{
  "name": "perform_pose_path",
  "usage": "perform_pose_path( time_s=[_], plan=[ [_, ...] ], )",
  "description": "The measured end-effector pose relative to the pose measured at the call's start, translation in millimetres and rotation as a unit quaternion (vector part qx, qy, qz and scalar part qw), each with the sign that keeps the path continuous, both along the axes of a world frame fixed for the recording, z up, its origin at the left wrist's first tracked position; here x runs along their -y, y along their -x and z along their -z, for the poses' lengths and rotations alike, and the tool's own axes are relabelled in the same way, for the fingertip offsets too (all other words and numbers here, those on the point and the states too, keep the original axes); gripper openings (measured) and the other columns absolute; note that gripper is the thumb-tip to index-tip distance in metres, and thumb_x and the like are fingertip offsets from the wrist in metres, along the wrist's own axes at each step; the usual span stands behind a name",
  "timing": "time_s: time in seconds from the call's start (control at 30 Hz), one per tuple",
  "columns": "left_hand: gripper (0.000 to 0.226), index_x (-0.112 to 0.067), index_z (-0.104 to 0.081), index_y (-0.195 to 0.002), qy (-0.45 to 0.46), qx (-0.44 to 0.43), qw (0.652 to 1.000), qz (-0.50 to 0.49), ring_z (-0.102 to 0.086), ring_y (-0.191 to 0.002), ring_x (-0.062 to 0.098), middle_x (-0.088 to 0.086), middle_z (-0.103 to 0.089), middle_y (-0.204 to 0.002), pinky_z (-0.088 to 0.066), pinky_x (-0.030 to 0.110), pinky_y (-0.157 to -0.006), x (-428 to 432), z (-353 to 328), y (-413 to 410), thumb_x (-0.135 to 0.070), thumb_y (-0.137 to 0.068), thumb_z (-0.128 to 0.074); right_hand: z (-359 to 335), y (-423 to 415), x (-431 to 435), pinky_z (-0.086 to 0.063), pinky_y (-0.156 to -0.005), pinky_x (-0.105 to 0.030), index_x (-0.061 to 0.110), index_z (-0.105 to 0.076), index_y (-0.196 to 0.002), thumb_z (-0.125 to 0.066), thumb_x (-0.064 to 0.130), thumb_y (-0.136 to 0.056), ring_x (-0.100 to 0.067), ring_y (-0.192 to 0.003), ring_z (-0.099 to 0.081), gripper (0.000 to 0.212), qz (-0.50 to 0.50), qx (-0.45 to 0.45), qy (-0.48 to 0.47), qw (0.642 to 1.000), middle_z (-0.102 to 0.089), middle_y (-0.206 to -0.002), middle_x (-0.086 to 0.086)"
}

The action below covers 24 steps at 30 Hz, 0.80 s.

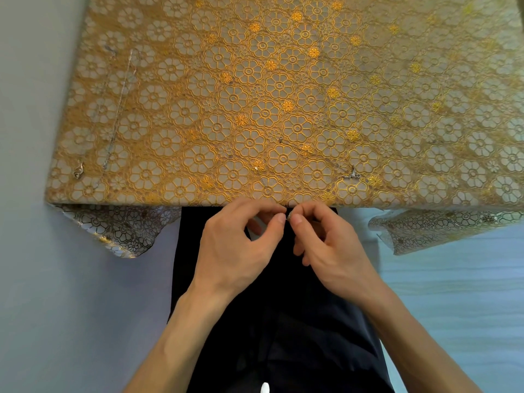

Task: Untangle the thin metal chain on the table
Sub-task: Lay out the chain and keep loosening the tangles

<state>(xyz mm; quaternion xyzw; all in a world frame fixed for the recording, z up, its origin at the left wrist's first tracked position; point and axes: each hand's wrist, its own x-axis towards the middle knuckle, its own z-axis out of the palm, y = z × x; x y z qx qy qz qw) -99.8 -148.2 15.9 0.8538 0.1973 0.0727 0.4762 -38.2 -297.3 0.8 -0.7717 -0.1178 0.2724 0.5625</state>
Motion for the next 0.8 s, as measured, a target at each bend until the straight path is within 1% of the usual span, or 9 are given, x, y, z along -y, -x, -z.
perform_pose_path(
  time_s=[0.13,0.23,0.3,0.4,0.5,0.57,0.67,0.73,0.8],
  plan=[
    [0.007,-0.032,-0.077,-0.087,-0.013,0.002,1.000,0.006,-0.063,-0.077,0.004,-0.017,-0.069,-0.086,-0.045,0.011,-0.070,1.1,-0.3,-2.9,-0.025,-0.084,-0.077,5.2,1.0,1.8,-0.047,-0.057,-0.033,0.029,-0.057,-0.090,-0.052,0.032,-0.099,-0.015,-0.062,-0.058,0.010,-0.018,0.046,0.021,0.999,-0.058,-0.067,0.010],
    [0.007,-0.030,-0.077,-0.084,-0.010,0.004,1.000,0.007,-0.063,-0.076,0.004,-0.017,-0.068,-0.082,-0.045,0.010,-0.069,1.1,-0.7,-4.3,-0.024,-0.082,-0.079,6.6,1.0,3.2,-0.049,-0.064,-0.036,0.027,-0.055,-0.092,-0.049,0.032,-0.100,-0.018,-0.071,-0.059,0.011,-0.030,0.088,0.041,0.995,-0.056,-0.076,0.010],
    [0.005,-0.029,-0.077,-0.083,-0.019,0.007,1.000,0.015,-0.063,-0.074,0.005,-0.017,-0.067,-0.080,-0.045,0.011,-0.068,0.8,-0.1,-5.2,-0.024,-0.082,-0.079,7.3,1.3,4.2,-0.047,-0.067,-0.032,0.026,-0.054,-0.094,-0.048,0.031,-0.101,-0.017,-0.075,-0.060,0.010,-0.040,0.105,0.050,0.992,-0.056,-0.081,0.011],
    [0.001,-0.030,-0.075,-0.081,-0.038,0.010,0.999,0.026,-0.062,-0.073,0.007,-0.016,-0.065,-0.080,-0.050,0.019,-0.067,0.9,1.5,-6.1,-0.031,-0.081,-0.074,7.9,1.0,5.2,-0.044,-0.067,-0.026,0.026,-0.052,-0.093,-0.047,0.031,-0.100,-0.015,-0.076,-0.059,0.010,-0.047,0.111,0.061,0.991,-0.055,-0.082,0.012],
    [0.007,-0.032,-0.073,-0.081,-0.053,0.013,0.998,0.028,-0.062,-0.073,0.008,-0.014,-0.065,-0.080,-0.052,0.026,-0.067,1.8,2.9,-7.3,-0.036,-0.080,-0.069,7.3,0.3,5.2,-0.044,-0.067,-0.026,0.027,-0.052,-0.092,-0.048,0.031,-0.100,-0.015,-0.076,-0.059,0.010,-0.043,0.101,0.063,0.992,-0.056,-0.082,0.011],
    [0.006,-0.030,-0.073,-0.081,-0.053,0.017,0.998,0.026,-0.062,-0.073,0.008,-0.014,-0.065,-0.081,-0.052,0.024,-0.066,2.1,3.4,-8.2,-0.035,-0.080,-0.069,6.4,-0.1,4.5,-0.045,-0.067,-0.028,0.027,-0.052,-0.091,-0.048,0.031,-0.100,-0.016,-0.076,-0.060,0.010,-0.038,0.097,0.059,0.993,-0.056,-0.082,0.010],
    [0.002,-0.027,-0.072,-0.081,-0.046,0.016,0.999,0.019,-0.062,-0.073,0.008,-0.013,-0.064,-0.081,-0.048,0.017,-0.065,2.6,4.6,-9.1,-0.028,-0.081,-0.073,5.0,0.0,3.5,-0.046,-0.066,-0.032,0.029,-0.052,-0.090,-0.047,0.034,-0.099,-0.018,-0.074,-0.059,0.011,-0.030,0.082,0.055,0.995,-0.057,-0.080,0.008],
    [0.005,-0.025,-0.073,-0.080,-0.028,0.014,0.999,0.010,-0.062,-0.073,0.008,-0.012,-0.065,-0.081,-0.046,0.013,-0.065,4.0,4.2,-8.9,-0.021,-0.081,-0.076,3.5,1.0,3.0,-0.048,-0.063,-0.038,0.029,-0.052,-0.089,-0.048,0.035,-0.099,-0.017,-0.068,-0.057,0.012,-0.021,0.063,0.046,0.997,-0.058,-0.075,0.006],
    [0.008,-0.024,-0.073,-0.079,0.008,0.008,1.000,-0.006,-0.062,-0.072,0.009,-0.011,-0.065,-0.080,-0.044,0.011,-0.065,6.5,3.4,-8.5,-0.017,-0.081,-0.077,1.3,2.4,2.4,-0.052,-0.061,-0.045,0.027,-0.053,-0.089,-0.049,0.031,-0.101,-0.014,-0.061,-0.057,0.013,-0.006,0.046,0.039,0.998,-0.059,-0.071,0.005]
  ],
)
